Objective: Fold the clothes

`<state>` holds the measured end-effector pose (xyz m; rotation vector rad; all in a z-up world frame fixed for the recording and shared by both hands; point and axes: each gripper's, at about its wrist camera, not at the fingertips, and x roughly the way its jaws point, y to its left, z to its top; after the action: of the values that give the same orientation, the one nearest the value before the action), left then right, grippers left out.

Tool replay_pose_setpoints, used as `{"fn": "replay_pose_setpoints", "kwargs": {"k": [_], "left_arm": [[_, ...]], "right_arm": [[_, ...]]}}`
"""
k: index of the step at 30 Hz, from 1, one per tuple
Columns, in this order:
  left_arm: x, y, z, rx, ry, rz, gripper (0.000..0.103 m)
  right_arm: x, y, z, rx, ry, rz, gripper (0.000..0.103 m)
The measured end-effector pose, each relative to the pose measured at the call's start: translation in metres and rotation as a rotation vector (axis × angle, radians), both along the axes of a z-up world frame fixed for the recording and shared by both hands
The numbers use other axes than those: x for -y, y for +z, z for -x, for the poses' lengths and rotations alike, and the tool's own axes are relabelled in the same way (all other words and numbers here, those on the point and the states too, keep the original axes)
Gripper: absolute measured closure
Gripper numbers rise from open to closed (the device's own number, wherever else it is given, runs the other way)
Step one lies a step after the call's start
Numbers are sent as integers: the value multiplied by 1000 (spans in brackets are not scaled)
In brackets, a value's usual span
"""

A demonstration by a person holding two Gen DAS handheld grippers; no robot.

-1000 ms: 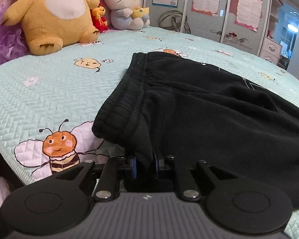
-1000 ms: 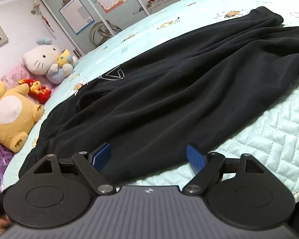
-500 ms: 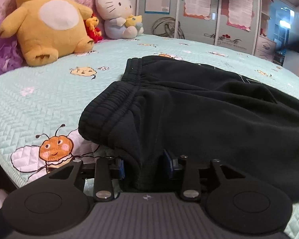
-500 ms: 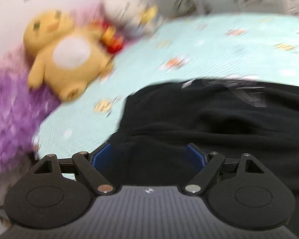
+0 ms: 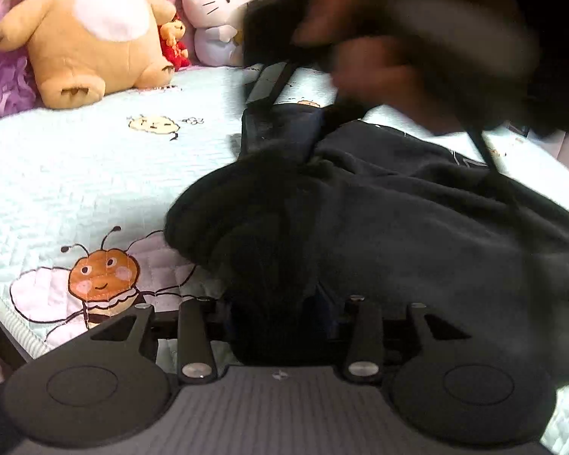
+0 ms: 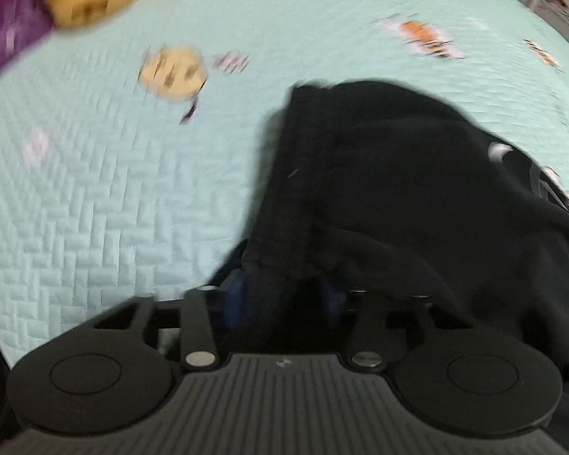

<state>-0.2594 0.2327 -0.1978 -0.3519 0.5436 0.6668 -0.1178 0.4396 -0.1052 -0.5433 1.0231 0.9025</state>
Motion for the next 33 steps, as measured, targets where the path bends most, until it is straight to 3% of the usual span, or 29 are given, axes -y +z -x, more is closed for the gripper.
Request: {"fn": "replay_pose_setpoints", "kwargs": {"k": [1,7,14,18,21,23,28,31,33], "left_arm": [[0,1,0,3,0,6,56],[3,3,0,11,-11,4,52],[-8,2,7,45,41,68,49],[-3,1,4,46,42,61,48],[-2,1,3,42,46,60,48],[-1,0,3,37,42,52,48],[-1,-1,3,35,40,47,47],[-2,-1,1,33,42,44,47],[-2,-2,1,31,41,43,46]], "right_arm": [[14,7,-5,-6,-24,-36,88],[68,18,-26,-47,-121,-137,89],[81,15,-35,-64,-190,-199,93],[96,18,-35,-50,-181,-220,97],[105,19,-35,-97,-149,-254,86],[101,20,-35,-87,-136,-268,66],[68,33,-25,-25,-74,-273,64],[46,43,-17,7,-30,-280,44],[26,42,-8,59,13,-242,41]]}}
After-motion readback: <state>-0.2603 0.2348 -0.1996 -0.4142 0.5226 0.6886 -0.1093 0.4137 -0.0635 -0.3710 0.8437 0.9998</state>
